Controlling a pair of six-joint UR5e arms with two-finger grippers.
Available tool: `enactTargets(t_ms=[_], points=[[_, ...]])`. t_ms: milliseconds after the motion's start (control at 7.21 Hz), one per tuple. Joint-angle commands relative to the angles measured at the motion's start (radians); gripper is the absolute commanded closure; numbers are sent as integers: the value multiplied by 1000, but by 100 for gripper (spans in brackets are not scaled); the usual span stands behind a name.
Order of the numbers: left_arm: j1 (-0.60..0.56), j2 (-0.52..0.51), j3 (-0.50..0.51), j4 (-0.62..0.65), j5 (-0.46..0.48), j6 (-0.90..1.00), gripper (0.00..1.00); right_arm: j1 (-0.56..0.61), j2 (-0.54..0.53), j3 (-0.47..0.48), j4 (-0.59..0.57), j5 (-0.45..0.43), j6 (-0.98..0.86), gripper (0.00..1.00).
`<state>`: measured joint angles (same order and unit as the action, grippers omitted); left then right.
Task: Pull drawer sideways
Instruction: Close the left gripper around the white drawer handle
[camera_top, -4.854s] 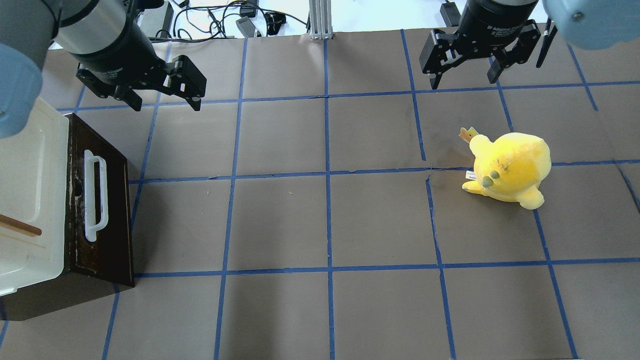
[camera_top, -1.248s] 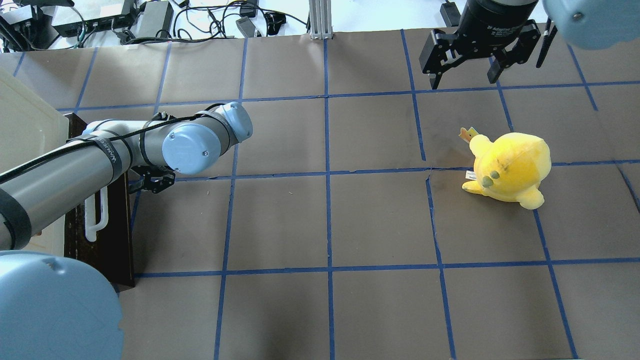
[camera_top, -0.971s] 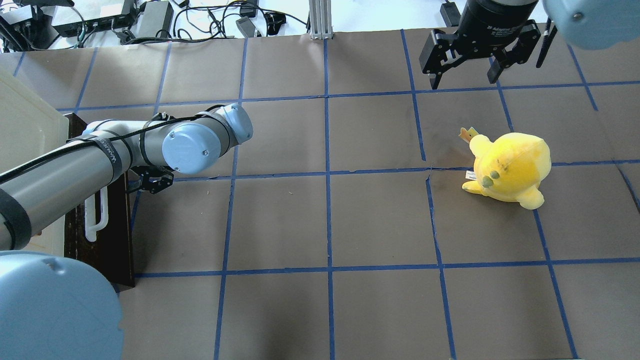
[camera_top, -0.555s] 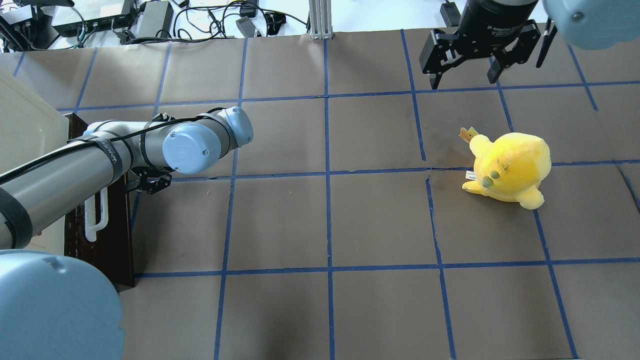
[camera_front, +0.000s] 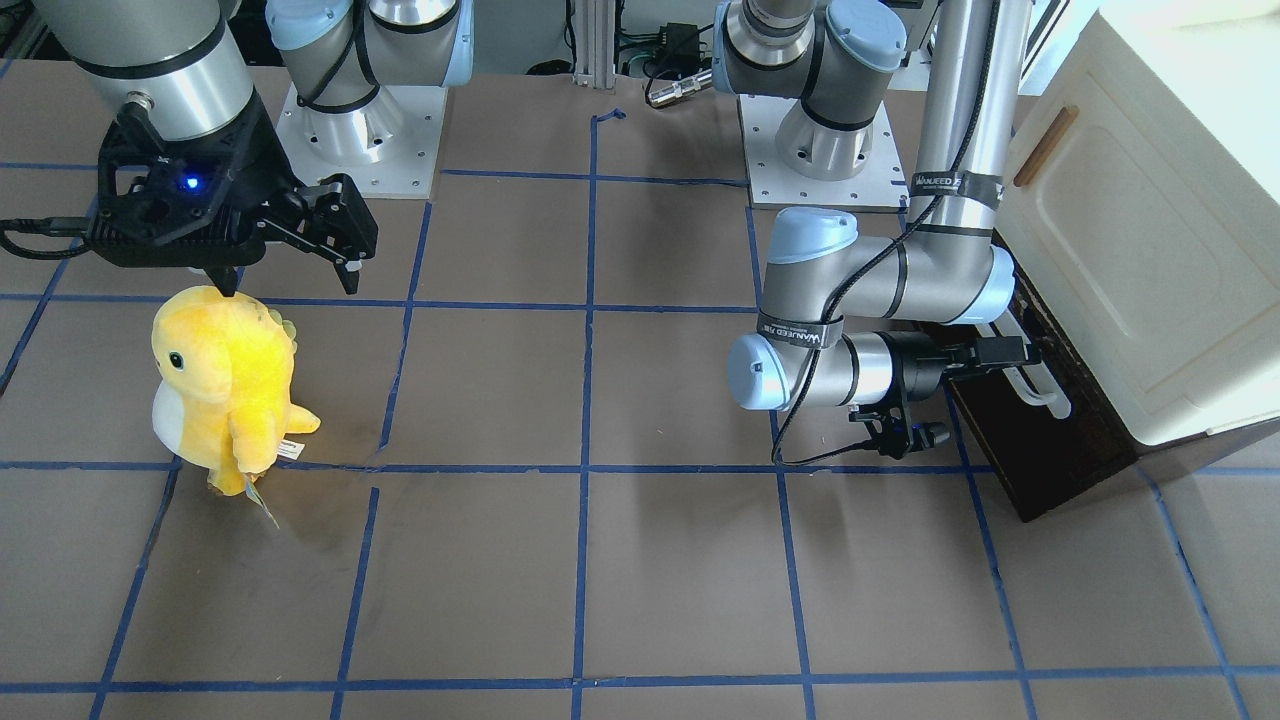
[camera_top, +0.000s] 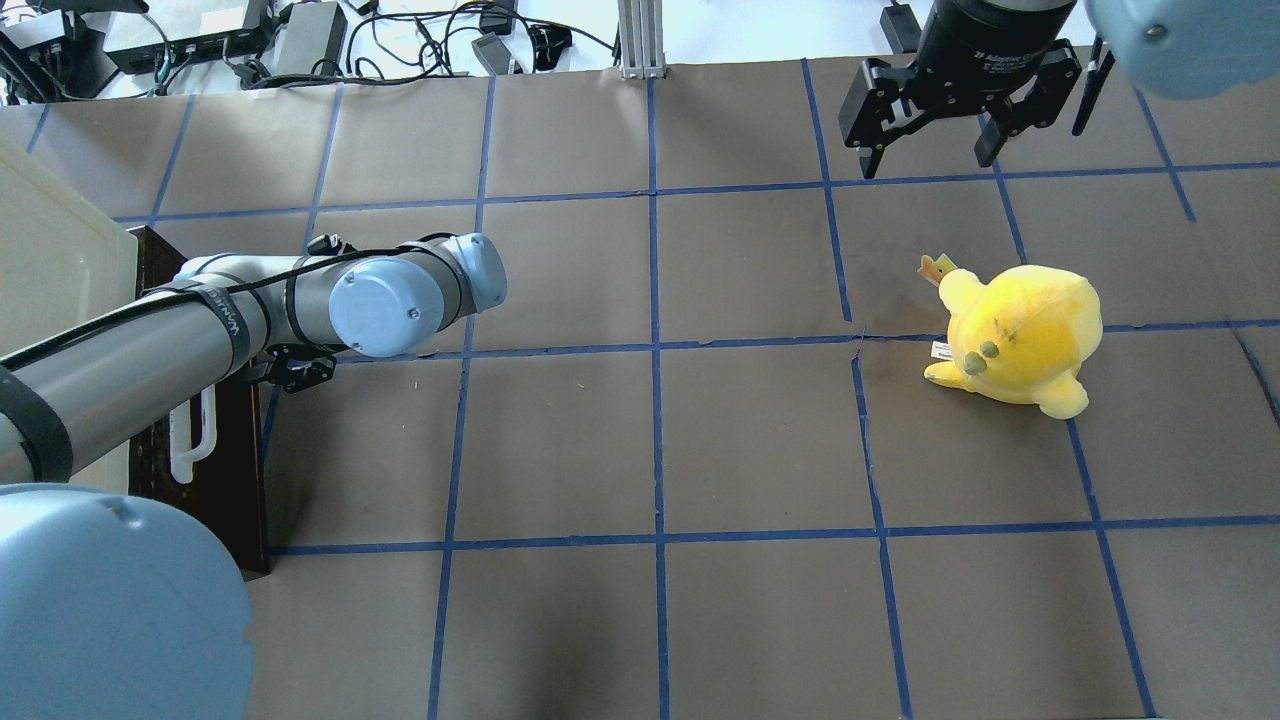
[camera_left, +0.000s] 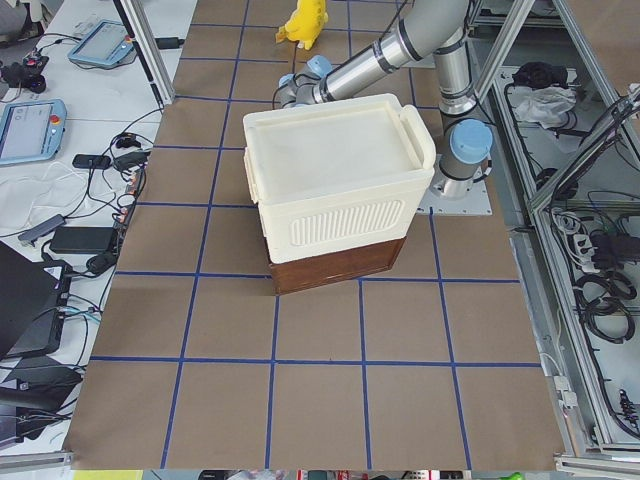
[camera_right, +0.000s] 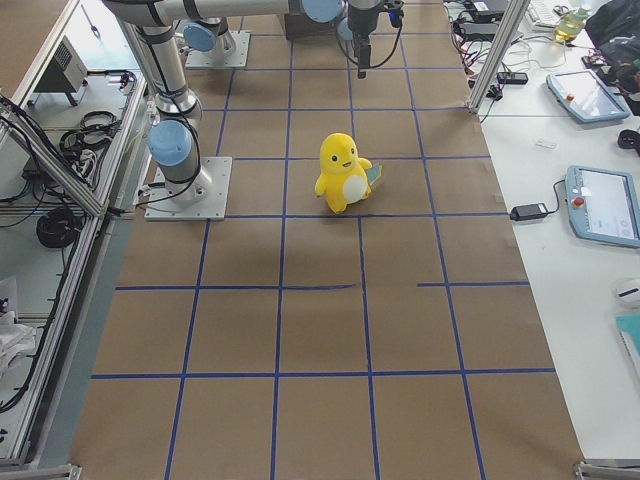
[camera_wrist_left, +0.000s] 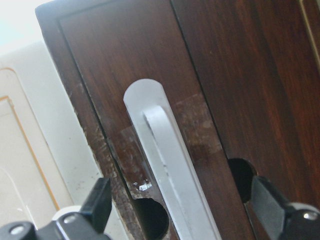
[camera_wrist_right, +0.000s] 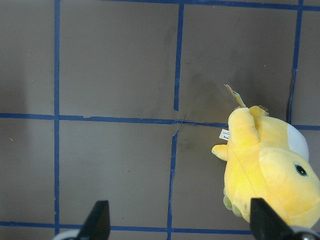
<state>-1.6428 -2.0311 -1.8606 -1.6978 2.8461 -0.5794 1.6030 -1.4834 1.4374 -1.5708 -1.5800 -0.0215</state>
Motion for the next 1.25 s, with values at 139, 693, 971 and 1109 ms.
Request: enactTargets(t_ms=[139,693,971,1109], points=[[11,5,-17,1,-5,-27,22,0,0,0,0,0,0,0],[11,14,-14,0,-5,-19,42,0,0,0,0,0,0,0],[11,15,-14,1,-5,-20,51,0,0,0,0,0,0,0],[9,17,-14,1,-5,-19,52,0,0,0,0,0,0,0]])
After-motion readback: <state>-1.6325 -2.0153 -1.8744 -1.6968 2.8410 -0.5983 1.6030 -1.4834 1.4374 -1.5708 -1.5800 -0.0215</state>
